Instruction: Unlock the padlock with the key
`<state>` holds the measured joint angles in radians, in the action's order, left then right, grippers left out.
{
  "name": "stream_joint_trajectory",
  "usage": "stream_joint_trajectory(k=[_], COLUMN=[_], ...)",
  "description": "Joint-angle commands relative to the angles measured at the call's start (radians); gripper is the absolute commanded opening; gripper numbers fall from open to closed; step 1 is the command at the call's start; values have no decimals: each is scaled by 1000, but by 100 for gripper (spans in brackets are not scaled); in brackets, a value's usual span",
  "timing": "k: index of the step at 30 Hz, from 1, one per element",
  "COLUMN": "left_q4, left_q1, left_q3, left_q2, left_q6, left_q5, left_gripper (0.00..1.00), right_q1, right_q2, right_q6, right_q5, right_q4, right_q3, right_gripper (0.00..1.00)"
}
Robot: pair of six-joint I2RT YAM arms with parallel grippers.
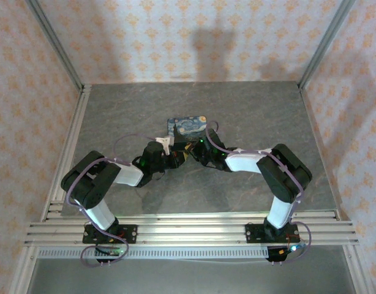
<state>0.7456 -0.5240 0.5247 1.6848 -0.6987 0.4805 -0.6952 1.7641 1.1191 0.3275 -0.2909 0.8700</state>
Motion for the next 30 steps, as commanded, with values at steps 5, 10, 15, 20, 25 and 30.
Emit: stream_joint_trajectory(k=[5,10,15,20,25,30], left_q4=[4,18,24,31,24,-55], left_q1=[-4,-4,-4,-6,-13,-39], left_q3=[20,11,15,8,3,6], left_q2=[7,10,19,25,30,2], left_q6=[15,7,8,10,24,119], left_q5=[-53,-52,-51,-58,-64,-124], left_gripper=[16,22,20,12,7,0], right_q1=[-27,-27,-27,-27,-27,-27], right_q2=[-33,-36,-36,-41,-38,-45], right_q6=[23,27,36,44,49,43], right_q5=[-5,-15,-16,-31,-38,-44], right_q4=[-19,-18,-19,-20,-11,34], right_q3=[-1,6,8,8,26,51], right_gripper=[0,0,0,0,0,0])
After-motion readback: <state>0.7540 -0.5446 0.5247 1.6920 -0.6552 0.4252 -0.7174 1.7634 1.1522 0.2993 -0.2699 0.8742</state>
